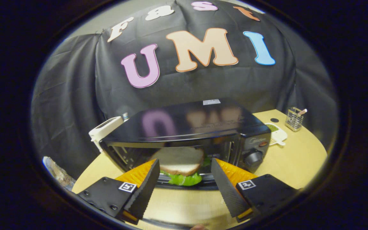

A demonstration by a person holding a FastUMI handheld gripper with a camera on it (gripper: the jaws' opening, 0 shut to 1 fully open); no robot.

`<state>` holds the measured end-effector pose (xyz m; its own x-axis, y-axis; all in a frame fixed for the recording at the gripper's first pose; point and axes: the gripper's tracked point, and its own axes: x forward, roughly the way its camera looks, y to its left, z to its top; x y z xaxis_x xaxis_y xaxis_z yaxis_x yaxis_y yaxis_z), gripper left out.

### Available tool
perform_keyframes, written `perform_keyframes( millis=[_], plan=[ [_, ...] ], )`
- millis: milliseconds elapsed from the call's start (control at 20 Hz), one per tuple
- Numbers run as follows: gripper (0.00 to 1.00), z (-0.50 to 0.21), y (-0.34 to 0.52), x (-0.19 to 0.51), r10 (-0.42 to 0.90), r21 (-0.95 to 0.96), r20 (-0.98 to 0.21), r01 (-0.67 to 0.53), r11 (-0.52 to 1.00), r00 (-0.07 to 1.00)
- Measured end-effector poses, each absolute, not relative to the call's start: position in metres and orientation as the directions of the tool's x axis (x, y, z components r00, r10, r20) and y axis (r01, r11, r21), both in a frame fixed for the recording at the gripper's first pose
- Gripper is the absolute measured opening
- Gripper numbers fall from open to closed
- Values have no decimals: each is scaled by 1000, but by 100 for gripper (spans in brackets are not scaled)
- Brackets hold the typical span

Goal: Open the toaster oven, put the food inside, and close the toaster oven door.

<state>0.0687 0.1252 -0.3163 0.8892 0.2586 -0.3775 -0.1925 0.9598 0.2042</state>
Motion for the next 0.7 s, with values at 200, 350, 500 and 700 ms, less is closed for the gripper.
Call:
perform_keyframes(
  millis=[200, 350, 500, 700],
  plan=[
    [99, -308, 103, 24, 262, 195, -410, -197, 961, 874],
    [99, -323, 89, -18, 262, 158, -482, -211, 965, 836],
    [99, -353, 85, -56, 278, 169, -563, -220, 961, 778],
    [99, -399, 86, -83, 303, 230, -656, -199, 952, 691]
  ],
)
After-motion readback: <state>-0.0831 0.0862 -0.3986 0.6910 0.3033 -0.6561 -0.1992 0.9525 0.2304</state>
